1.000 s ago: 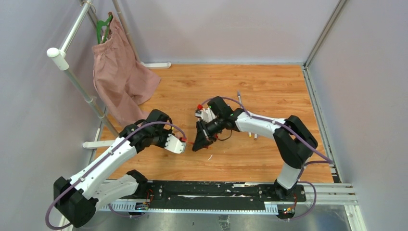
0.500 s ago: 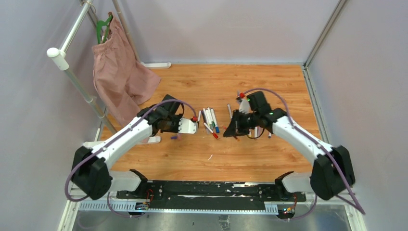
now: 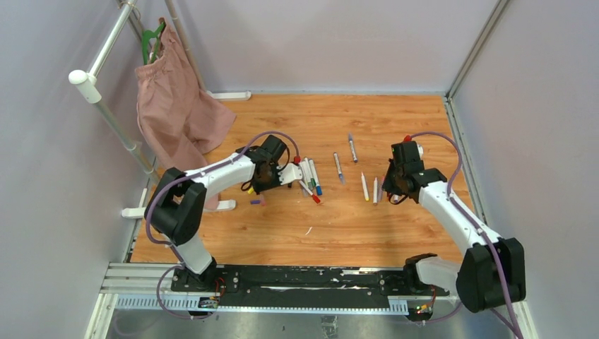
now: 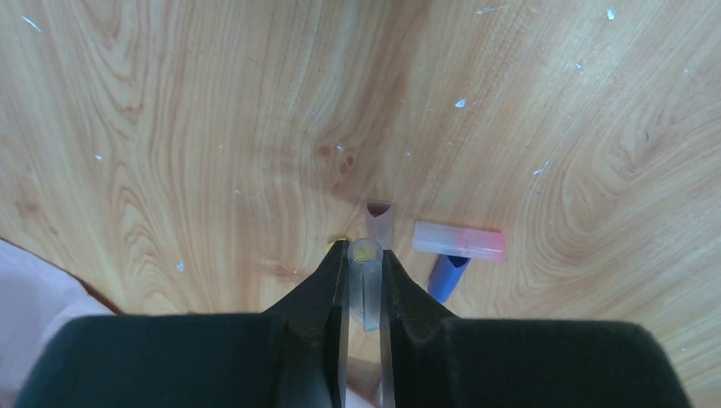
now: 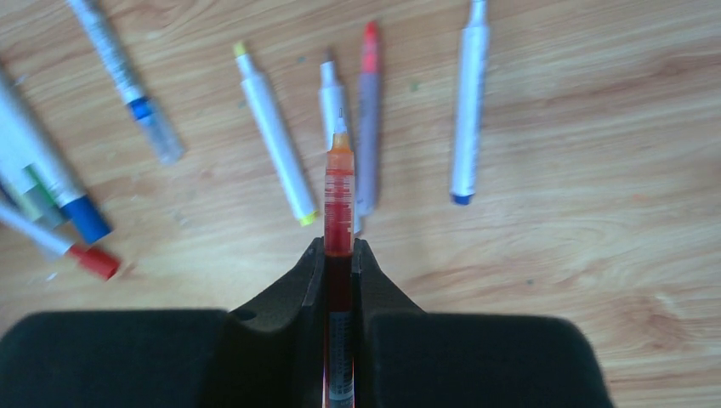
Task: Open the pen caps
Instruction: Place the pen at the center of the board.
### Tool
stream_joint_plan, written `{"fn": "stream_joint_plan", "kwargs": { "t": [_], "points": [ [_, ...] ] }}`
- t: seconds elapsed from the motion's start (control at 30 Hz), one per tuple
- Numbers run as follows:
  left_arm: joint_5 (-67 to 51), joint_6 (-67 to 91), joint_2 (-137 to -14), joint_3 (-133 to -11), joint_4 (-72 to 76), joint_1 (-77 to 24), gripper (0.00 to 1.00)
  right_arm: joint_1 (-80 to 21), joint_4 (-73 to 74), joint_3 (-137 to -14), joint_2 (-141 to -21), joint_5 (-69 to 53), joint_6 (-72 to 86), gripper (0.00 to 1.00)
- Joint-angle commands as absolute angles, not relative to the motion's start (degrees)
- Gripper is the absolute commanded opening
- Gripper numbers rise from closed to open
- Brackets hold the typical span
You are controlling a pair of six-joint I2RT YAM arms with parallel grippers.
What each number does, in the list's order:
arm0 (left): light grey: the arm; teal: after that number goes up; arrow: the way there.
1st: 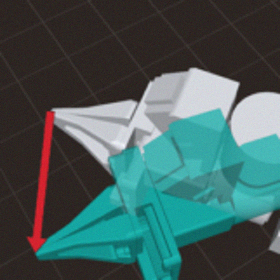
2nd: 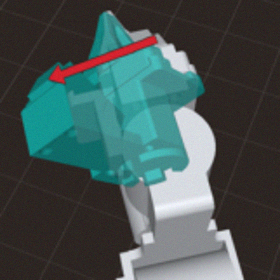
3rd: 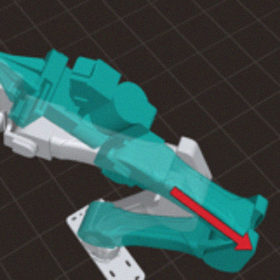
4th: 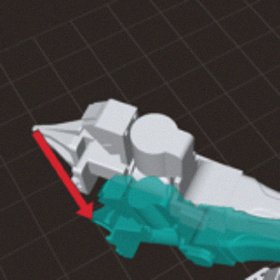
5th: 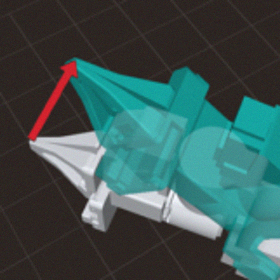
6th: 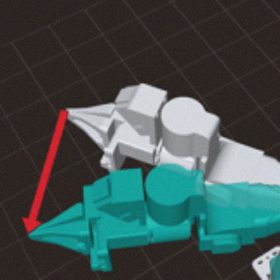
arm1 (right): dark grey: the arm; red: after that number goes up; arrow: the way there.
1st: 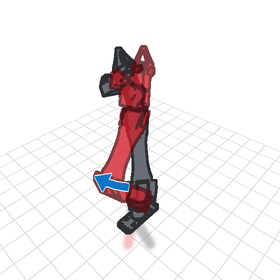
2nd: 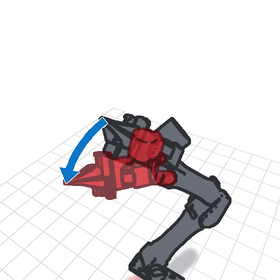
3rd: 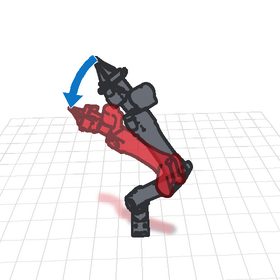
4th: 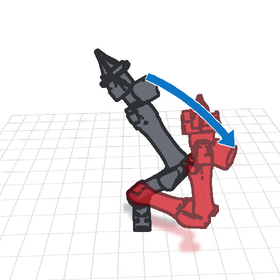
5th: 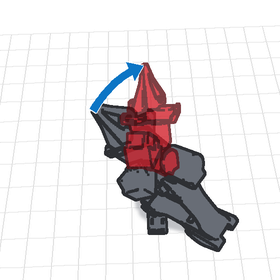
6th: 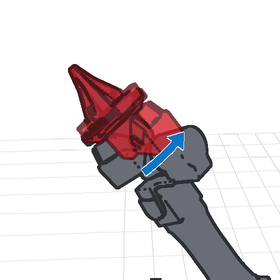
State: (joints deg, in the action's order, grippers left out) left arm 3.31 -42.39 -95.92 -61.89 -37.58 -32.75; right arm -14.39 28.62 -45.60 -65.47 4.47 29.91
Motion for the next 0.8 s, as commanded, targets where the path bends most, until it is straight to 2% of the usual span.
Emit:
{"fn": "stream_joint_plan", "kwargs": {
  "t": [0.0, 0.3, 0.37, 0.4, 0.43, 0.47, 0.5, 0.57, 0.63, 0.67, 0.77],
  "points": [
    [4.1, -38.5, -97.6, -61.5, -37.5, -33.0, 0.17, -12.2, 24.1, -44.1, -70.5, 15.3, 29.1, 0.0],
    [6.3, -36.4, -98.1, -61.4, -39.0, -33.0, 0.26, -12.0, 19.5, -48.5, -83.1, 19.2, 27.5, 0.0],
    [6.2, -35.2, -96.5, -62.1, -39.6, -33.0, 0.31, -12.0, 19.5, -49.4, -85.6, 19.7, 27.5, 0.0],
    [5.8, -34.7, -95.3, -62.4, -40.0, -33.0, 0.41, -12.0, 19.4, -49.7, -86.6, 20.0, 27.5, 0.0],
    [4.7, -34.4, -94.0, -62.6, -40.3, -33.0, 0.44, -12.0, 19.3, -49.9, -87.7, 20.3, 27.5, 0.0],
    [3.8, -34.2, -92.4, -62.8, -40.8, -33.0, 0.57, -12.0, 19.3, -50.4, -88.6, 20.5, 27.6, 0.0],
    [3.0, -34.1, -90.9, -63.2, -41.4, -33.0, 0.64, -11.9, 19.2, -50.7, -89.6, 20.3, 27.5, 0.01],
    [1.8, -33.5, -88.1, -64.6, -43.3, -33.0, 0.85, -11.9, 19.4, -51.6, -91.6, 20.0, 27.4, 0.05],
    [1.3, -32.7, -85.6, -66.2, -45.5, -32.8, 0.91, -11.9, 19.7, -52.2, -92.8, 19.9, 27.5, 0.08],
    [1.5, -31.9, -84.6, -67.2, -46.5, -32.8, 0.99, -11.9, 19.8, -52.3, -93.1, 19.8, 27.6, 0.1],
    [2.3, -29.1, -82.7, -71.5, -51.2, -31.7, 1.0, -11.9, 20.2, -52.2, -93.1, 18.9, 27.9, 0.23]
  ]
}}
